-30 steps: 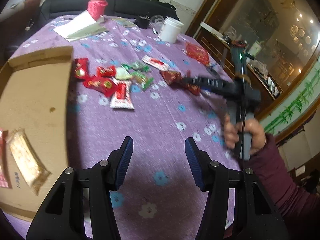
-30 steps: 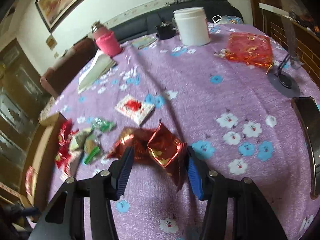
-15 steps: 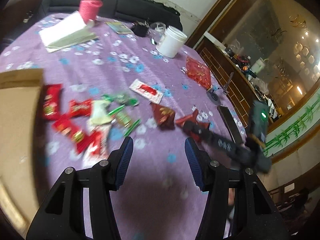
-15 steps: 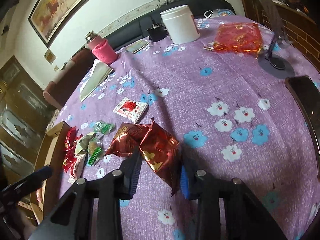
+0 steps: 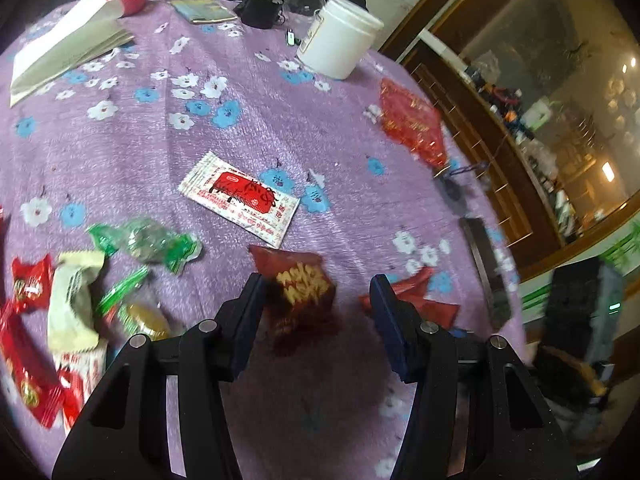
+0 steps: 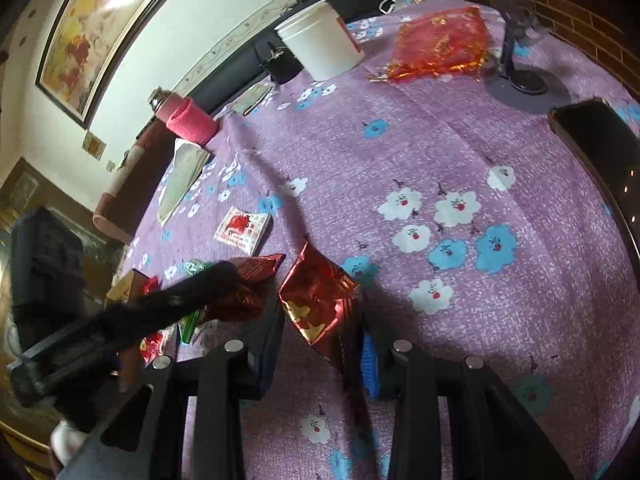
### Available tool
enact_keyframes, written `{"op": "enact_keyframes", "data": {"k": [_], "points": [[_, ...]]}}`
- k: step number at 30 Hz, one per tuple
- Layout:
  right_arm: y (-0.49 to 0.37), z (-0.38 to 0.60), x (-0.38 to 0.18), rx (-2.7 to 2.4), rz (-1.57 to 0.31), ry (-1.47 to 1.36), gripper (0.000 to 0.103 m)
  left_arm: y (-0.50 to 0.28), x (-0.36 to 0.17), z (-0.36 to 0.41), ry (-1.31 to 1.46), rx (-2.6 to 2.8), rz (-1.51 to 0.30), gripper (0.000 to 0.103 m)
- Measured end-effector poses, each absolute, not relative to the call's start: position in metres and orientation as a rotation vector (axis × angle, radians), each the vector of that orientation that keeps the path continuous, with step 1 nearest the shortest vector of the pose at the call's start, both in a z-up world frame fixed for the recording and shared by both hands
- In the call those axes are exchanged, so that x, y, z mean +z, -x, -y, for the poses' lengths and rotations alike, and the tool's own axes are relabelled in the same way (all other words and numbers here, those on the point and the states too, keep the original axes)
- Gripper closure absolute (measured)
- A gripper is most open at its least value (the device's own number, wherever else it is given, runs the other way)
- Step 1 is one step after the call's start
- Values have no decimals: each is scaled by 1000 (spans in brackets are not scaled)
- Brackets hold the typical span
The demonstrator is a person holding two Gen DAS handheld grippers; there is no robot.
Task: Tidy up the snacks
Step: 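Grasp the brown Moka snack packet with the left tool, then drop the brown packet into the tray with left tool while right drops red foil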
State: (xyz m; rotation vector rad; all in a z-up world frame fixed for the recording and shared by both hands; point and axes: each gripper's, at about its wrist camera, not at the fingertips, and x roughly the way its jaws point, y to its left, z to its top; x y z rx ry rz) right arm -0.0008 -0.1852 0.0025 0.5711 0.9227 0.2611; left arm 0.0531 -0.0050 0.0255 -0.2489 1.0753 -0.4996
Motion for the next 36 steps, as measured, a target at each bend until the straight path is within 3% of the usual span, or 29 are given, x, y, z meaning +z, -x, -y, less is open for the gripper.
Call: {"op": "enact_keyframes", "data": {"k": [3, 5, 9, 20, 36], "points": [[1, 189, 2, 247, -919, -588, 66, -54, 18, 13, 179, -491, -1071, 50], [2, 191, 2, 241, -917, -592, 66, -52, 18, 16, 126, -470, -1053, 64], [3, 189, 3, 235, -911, -579, 66, -52, 19, 11, 131, -456, -1049, 69], [7, 187, 16, 249, -827, -534, 66, -5, 54, -56, 310, -477, -981, 68], [21, 128, 40, 312, -807, -390, 66, 110, 81, -293, 416, -96, -808, 68]]}}
